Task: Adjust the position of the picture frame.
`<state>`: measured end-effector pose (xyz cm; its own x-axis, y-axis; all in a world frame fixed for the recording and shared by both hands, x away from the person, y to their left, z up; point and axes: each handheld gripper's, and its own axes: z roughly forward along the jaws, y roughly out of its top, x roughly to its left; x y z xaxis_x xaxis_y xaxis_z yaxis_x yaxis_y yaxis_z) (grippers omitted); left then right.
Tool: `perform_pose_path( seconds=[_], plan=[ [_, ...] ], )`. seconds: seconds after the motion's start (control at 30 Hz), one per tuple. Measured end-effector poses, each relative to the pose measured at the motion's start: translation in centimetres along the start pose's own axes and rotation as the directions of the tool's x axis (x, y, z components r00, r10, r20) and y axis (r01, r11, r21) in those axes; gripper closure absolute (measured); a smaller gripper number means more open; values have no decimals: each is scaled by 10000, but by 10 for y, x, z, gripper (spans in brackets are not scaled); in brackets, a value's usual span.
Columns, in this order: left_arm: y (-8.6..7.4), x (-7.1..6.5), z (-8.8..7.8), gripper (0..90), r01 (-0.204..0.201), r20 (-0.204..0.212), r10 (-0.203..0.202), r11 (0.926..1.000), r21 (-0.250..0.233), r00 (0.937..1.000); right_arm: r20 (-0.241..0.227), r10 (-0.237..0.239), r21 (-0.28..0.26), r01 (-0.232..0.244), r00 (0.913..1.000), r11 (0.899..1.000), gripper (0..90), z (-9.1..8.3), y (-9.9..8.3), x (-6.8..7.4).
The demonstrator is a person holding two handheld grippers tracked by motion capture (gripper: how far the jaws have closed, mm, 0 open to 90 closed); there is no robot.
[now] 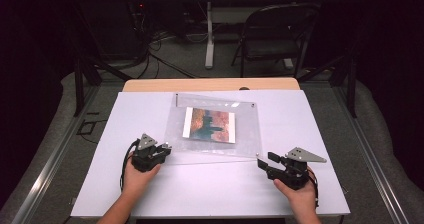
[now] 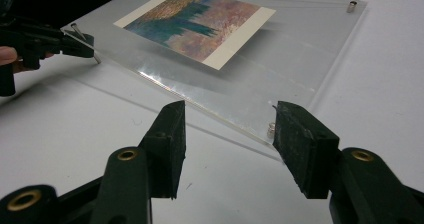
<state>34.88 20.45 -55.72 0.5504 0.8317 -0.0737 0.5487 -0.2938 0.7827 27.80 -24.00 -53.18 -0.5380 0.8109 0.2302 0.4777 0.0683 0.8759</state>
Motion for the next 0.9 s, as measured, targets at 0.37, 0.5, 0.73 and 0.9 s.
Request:
perform_pose_path(
  seconds=[0.37,0.5,0.73,0.9],
  plan=[
    [1,0,4,798,-89,47,89,9999,76,9999,-116,304,9,-304,9995,9995,464,1,-1,-5],
    [1,-1,4,802,-201,-14,201,9998,43,9998,-118,381,15,-381,9992,9993,465,0,-1,-5],
    [1,0,4,807,-194,71,193,9998,15,9998,-159,521,9,-521,9985,9986,465,1,-2,-7],
    [2,0,3,808,-193,169,192,9998,73,9997,-192,620,-38,-621,9979,9981,465,1,-2,-8]
  ],
)
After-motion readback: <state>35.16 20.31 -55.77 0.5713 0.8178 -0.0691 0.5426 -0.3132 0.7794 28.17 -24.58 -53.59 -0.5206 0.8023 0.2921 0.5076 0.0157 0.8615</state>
